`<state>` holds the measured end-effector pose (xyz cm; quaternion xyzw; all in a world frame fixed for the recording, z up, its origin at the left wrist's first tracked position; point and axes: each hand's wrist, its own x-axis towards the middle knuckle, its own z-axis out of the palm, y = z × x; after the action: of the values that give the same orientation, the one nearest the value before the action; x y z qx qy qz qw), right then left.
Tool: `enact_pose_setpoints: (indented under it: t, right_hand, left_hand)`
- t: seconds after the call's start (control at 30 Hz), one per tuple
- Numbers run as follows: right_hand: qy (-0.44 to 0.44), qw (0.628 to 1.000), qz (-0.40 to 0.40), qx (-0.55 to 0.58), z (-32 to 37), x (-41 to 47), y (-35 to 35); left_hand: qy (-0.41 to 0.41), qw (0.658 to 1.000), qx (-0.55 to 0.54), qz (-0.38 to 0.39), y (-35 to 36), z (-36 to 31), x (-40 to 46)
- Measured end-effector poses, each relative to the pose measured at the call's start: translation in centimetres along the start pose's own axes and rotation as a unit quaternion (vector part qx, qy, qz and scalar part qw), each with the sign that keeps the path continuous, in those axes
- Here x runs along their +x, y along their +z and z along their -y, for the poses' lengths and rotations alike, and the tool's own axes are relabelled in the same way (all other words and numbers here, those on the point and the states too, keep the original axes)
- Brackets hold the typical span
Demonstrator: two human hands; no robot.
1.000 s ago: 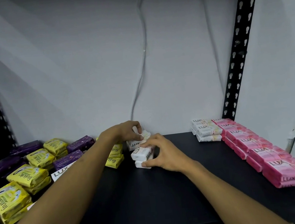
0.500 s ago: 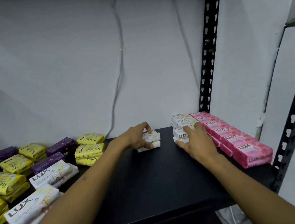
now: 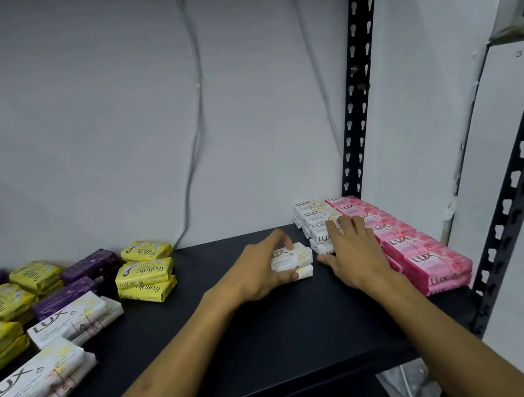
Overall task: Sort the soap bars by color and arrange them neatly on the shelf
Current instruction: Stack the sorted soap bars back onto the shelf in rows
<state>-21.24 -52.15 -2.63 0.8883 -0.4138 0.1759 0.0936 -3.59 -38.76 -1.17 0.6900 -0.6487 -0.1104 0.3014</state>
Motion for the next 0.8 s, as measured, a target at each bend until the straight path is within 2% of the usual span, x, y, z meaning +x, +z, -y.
enact_pose_setpoints:
  t: [0.2,0.37,0.43,0.5,0.6,0.63,0.7,0.8]
  right_hand:
    - [-0.067,0.997,0.01,-0.046,-1.6,2.2,-0.7]
    - [-0.061,0.997,-0.035,0.017,-1.8,2.0,0.7]
    - [-0.058,0.995,-0.039,0.078,-2.2,1.7,0.7]
    - [-0.03,0.979,-0.059,0.193,-2.3,0.8,0.0]
    - [0.021,0.919,-0.184,0.348,-1.8,-2.4,-0.8]
    - [0.017,0.905,-0.199,0.376,-1.5,-3.7,-1.0]
    - [-0.034,0.902,-0.168,0.396,-1.1,-5.6,-1.2]
    - [-0.091,0.925,-0.067,0.363,-0.9,-6.2,-0.6]
  left_hand:
    - [0.017,1.0,-0.023,-0.008,1.0,-1.2,0.3]
    - [0.04,0.999,-0.03,-0.019,2.4,-2.3,0.7]
    - [0.048,0.998,-0.034,-0.034,2.8,-2.4,0.9]
    - [0.047,0.997,-0.036,-0.045,2.8,-2.4,0.7]
    - [0.017,0.995,-0.062,-0.073,2.9,-2.3,0.2]
    - [-0.004,0.992,-0.08,-0.093,3.0,-2.2,0.1]
    - [-0.056,0.976,-0.146,-0.148,3.0,-2.1,0.1]
    - [-0.136,0.92,-0.315,-0.189,2.9,-1.9,0.4]
